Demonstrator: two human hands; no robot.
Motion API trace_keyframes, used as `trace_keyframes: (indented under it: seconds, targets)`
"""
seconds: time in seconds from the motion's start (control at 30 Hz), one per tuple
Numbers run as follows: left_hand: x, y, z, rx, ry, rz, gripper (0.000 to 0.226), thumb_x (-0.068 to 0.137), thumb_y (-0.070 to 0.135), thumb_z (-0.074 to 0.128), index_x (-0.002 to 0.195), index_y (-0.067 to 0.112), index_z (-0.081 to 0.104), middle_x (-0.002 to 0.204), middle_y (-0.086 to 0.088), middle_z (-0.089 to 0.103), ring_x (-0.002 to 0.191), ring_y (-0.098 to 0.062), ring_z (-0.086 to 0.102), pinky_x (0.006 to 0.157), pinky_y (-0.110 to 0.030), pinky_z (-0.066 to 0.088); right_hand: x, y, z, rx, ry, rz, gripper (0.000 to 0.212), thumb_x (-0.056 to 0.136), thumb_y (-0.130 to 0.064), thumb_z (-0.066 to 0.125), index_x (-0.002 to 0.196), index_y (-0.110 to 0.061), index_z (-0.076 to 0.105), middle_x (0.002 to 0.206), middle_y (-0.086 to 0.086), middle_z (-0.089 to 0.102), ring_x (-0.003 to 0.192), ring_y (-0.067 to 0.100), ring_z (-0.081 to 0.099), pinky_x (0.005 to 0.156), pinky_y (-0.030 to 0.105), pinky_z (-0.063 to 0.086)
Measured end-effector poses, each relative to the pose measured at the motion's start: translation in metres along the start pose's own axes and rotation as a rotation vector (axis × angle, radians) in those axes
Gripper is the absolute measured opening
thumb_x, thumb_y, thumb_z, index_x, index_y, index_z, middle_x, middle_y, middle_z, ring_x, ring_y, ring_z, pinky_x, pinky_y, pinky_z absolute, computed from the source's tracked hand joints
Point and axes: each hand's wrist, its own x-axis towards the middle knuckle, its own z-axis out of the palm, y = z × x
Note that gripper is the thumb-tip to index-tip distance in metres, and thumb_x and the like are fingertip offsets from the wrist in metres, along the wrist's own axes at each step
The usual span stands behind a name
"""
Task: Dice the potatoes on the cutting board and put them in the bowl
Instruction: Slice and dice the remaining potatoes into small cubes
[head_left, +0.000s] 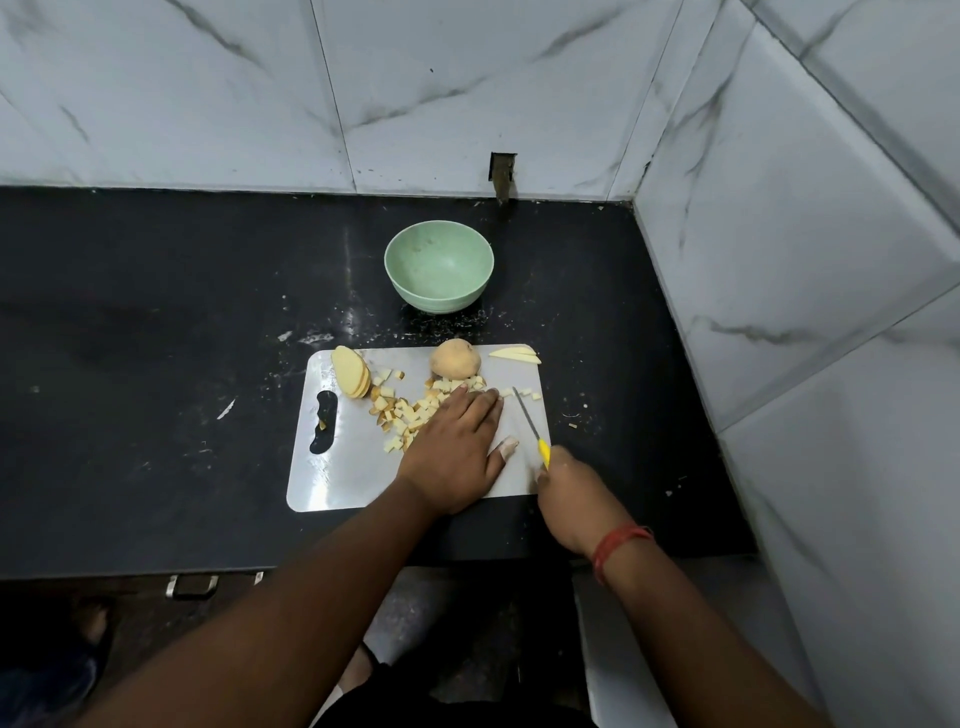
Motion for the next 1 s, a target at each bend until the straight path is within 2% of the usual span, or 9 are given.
trace_keyframes:
  seconds: [0.23,0.33,0.5,0.6,0.73,0.87,1.0]
  targets:
    - [-0.001,0.001,-0.001,-0.024,-0.022,0.02,0.071,0.107,0.054,0.023,0.152,0.003,0.047,0.157,-0.011,0.046,0.146,-0.026,0.038,0.128,-0.039,0.018,0.016,-0.009,0.006,-0.053,-0.042,0.018,0.018,0.099,-0.011,0.042,0.115,-0.004,0.047,0.112,0.02,0.062,0.1,0.033,0.063,0.071,0.03,0.042]
    - [-0.001,0.001,0.0,-0.028,-0.039,0.026,0.071,0.107,0.053,0.022,0.152,0.004,0.047,0.158,-0.011,0.045,0.147,-0.026,0.038,0.128,-0.04,0.018,0.007,-0.002,0.011,-0.043,-0.059,0.018,0.014,0.099,-0.01,0.041,0.111,-0.006,0.047,0.112,0.019,0.062,0.102,0.034,0.062,0.074,0.031,0.042]
    - [0.0,0.0,0.0,-0.029,-0.034,0.036,0.069,0.107,0.051,0.024,0.151,0.003,0.048,0.156,-0.012,0.047,0.145,-0.026,0.039,0.127,-0.04,0.02,-0.002,0.006,0.01,0.01,-0.042,0.041,0.02,0.1,-0.014,0.041,0.117,-0.006,0.049,0.111,0.017,0.062,0.098,0.031,0.061,0.074,0.028,0.04]
    - [-0.002,0.002,-0.002,-0.005,-0.011,0.033,0.068,0.108,0.051,0.027,0.152,0.004,0.046,0.158,-0.012,0.044,0.146,-0.028,0.038,0.127,-0.043,0.021,-0.004,0.005,0.005,0.033,0.001,0.016,0.017,0.1,-0.017,0.04,0.111,-0.007,0.049,0.109,0.017,0.062,0.095,0.031,0.062,0.07,0.028,0.039]
    - [-0.006,0.001,-0.003,-0.001,0.068,-0.006,0.06,0.107,0.047,0.038,0.144,0.002,0.055,0.146,-0.013,0.054,0.139,-0.029,0.044,0.125,-0.046,0.024,-0.005,0.0,0.001,0.033,-0.001,-0.006,0.019,0.101,-0.018,0.039,0.112,-0.006,0.049,0.107,0.016,0.061,0.094,0.031,0.061,0.071,0.029,0.041]
    - [-0.006,0.001,-0.002,-0.019,0.083,-0.01,0.057,0.107,0.045,0.041,0.14,0.002,0.059,0.141,-0.012,0.057,0.135,-0.029,0.047,0.125,-0.045,0.025,0.002,-0.006,-0.002,0.009,-0.022,-0.01,0.019,0.101,-0.018,0.038,0.112,-0.006,0.048,0.103,0.015,0.061,0.087,0.027,0.06,0.07,0.03,0.043]
    - [-0.005,0.0,-0.001,-0.026,0.074,-0.009,0.057,0.107,0.045,0.04,0.141,0.003,0.059,0.141,-0.011,0.057,0.136,-0.029,0.046,0.125,-0.045,0.025,0.008,-0.006,0.004,-0.065,-0.031,-0.019,0.014,0.1,-0.013,0.039,0.109,-0.008,0.048,0.09,0.009,0.056,0.082,0.025,0.056,0.067,0.028,0.035]
